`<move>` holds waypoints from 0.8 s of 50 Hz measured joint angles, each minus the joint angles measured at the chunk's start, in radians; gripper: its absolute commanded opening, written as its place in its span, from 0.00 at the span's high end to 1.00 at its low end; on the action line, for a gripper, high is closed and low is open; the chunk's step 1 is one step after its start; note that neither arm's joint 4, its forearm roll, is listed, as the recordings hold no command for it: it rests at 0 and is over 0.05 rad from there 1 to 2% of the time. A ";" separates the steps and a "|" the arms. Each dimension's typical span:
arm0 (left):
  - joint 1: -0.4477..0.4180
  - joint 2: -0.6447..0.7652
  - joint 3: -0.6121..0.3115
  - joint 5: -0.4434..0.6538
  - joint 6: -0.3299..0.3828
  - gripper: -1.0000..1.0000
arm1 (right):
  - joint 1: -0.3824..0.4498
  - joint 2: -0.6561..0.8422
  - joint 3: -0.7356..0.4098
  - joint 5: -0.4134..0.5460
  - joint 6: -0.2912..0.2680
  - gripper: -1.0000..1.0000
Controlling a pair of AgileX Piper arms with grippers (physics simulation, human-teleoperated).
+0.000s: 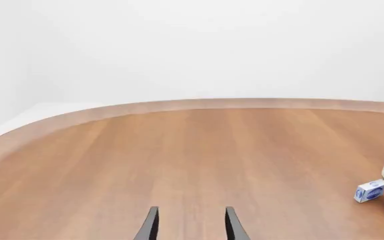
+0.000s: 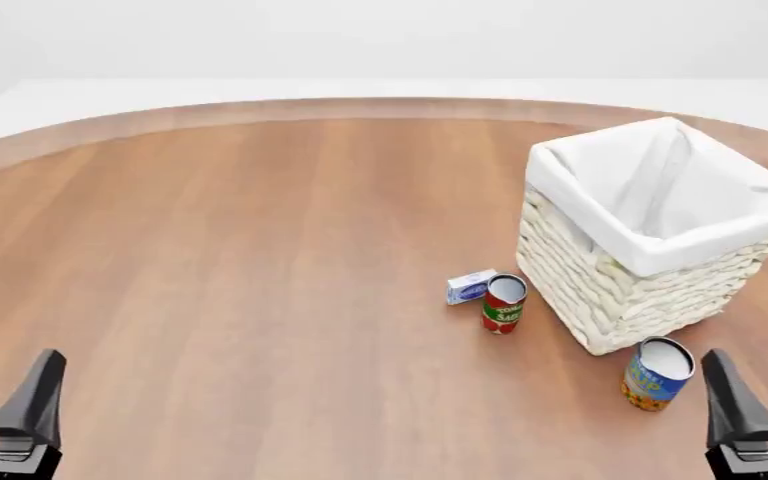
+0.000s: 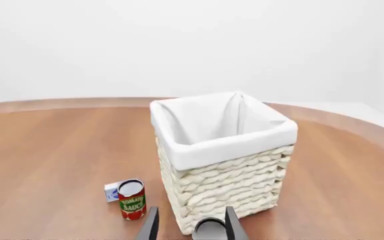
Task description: Pick up the ketchup, and put it in the basket.
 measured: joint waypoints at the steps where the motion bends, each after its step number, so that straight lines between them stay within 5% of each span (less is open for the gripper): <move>1: 0.000 0.000 0.000 0.000 0.000 0.00 | 0.000 0.002 0.000 0.000 0.000 0.00; 20: 0.000 0.004 -0.002 -0.001 0.000 0.00 | 0.001 0.033 0.000 -0.016 -0.013 0.00; 40: 0.000 0.004 -0.003 -0.001 0.000 0.00 | 0.041 0.004 -0.008 -0.007 -0.091 0.00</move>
